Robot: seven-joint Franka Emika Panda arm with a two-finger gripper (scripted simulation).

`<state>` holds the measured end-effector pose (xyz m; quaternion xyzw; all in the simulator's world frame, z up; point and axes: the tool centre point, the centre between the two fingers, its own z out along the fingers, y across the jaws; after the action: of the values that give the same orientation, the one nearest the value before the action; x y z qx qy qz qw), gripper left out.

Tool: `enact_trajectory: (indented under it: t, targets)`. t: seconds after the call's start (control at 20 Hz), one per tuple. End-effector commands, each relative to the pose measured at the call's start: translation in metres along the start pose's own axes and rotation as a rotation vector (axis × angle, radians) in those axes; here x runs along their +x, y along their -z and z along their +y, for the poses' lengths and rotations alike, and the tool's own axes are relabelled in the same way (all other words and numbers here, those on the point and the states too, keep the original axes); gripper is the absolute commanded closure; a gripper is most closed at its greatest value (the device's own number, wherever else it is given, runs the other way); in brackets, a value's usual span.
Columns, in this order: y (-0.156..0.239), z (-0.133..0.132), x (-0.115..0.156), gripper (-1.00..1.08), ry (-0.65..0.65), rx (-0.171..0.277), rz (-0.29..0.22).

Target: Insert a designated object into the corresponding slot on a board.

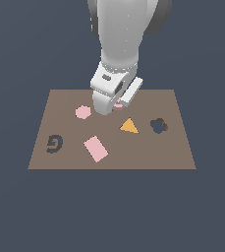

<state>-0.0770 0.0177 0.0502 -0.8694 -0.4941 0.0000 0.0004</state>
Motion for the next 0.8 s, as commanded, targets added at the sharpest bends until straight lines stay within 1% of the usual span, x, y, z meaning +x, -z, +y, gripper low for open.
enact_trajectory:
  t: [0.0, 0.4, 0.45, 0.75]
  targets:
    - [-0.003, 0.000, 0.000, -0.92, 0.001, 0.000, 0.000]
    - [-0.020, 0.000, -0.001, -0.92, 0.007, -0.001, -0.001]
    - [-0.020, 0.000, -0.001, 1.08, 0.007, -0.001, -0.001]
    - [-0.020, 0.000, -0.001, 1.08, 0.007, -0.001, -0.001]
